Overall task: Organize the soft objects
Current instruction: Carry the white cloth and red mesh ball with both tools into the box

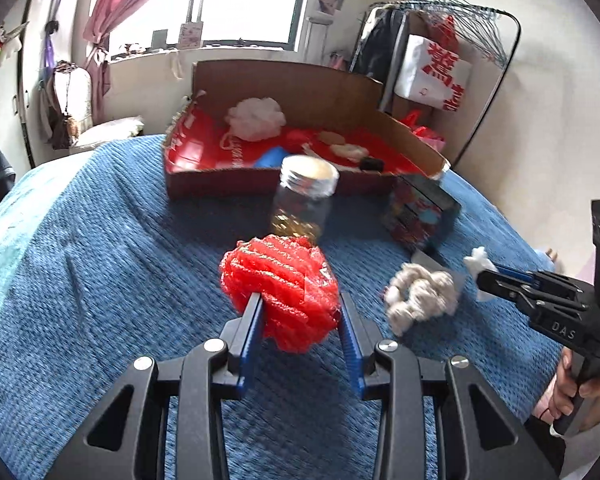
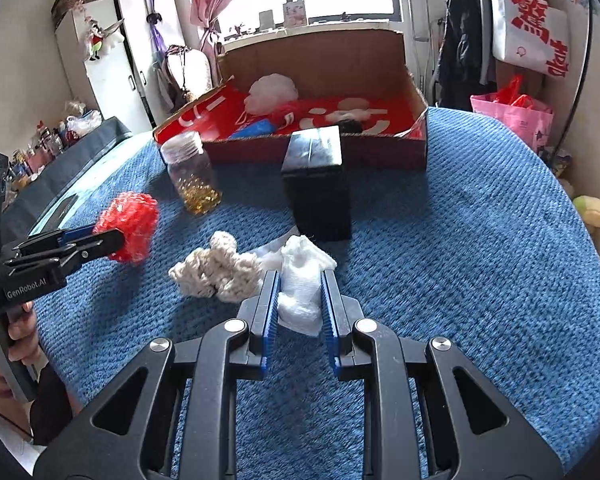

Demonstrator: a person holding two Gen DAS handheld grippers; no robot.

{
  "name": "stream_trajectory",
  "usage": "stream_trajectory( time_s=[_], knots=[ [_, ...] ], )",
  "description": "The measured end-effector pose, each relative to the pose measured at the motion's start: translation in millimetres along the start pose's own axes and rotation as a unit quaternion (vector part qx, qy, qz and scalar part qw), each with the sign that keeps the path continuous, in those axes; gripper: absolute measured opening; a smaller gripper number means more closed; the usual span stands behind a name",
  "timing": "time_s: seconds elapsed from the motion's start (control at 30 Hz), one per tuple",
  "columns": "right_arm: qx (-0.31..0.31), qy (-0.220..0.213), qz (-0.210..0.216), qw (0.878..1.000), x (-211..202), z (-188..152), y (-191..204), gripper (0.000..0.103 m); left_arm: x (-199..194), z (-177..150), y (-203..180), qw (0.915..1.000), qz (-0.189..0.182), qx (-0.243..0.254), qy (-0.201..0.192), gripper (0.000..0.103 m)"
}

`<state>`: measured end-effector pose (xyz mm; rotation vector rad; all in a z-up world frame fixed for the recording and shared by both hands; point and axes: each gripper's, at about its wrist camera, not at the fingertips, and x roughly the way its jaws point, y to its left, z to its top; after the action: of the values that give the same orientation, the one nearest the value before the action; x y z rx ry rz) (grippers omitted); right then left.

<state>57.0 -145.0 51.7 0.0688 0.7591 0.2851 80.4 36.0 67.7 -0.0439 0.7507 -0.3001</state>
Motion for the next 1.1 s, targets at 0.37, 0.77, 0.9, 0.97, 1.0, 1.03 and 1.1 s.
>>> stream_trajectory(
  time_s=[0.37,0.77,0.9,0.97,1.0,1.03,1.1],
  knots=[
    [0.002,0.003,0.0,1.0,1,-3,-1,0.019,0,-5,-10,0.9999,-0.016,0.005,0.003,0.038],
    [-0.006,-0.019,0.007,1.0,-12,12,3,0.019,-14,13,-15,0.9992,-0.028,0.015,-0.025,0.038],
    [-0.014,-0.036,0.01,0.999,-19,28,6,0.019,-29,28,-17,0.9979,-0.032,0.024,-0.05,0.038],
    [-0.018,-0.046,0.01,0.999,-21,39,6,0.02,-35,35,-17,0.9971,-0.033,0.028,-0.062,0.038],
    [-0.019,-0.049,0.011,0.999,-21,43,6,0.019,-38,40,-17,0.9967,-0.032,0.03,-0.068,0.038],
    [-0.02,-0.055,0.011,0.998,-21,50,6,0.02,-40,45,-16,0.9962,-0.032,0.032,-0.074,0.038],
    [-0.022,-0.061,0.015,0.998,-20,61,6,0.02,-41,56,-14,0.9954,-0.031,0.032,-0.085,0.038]
  ],
)
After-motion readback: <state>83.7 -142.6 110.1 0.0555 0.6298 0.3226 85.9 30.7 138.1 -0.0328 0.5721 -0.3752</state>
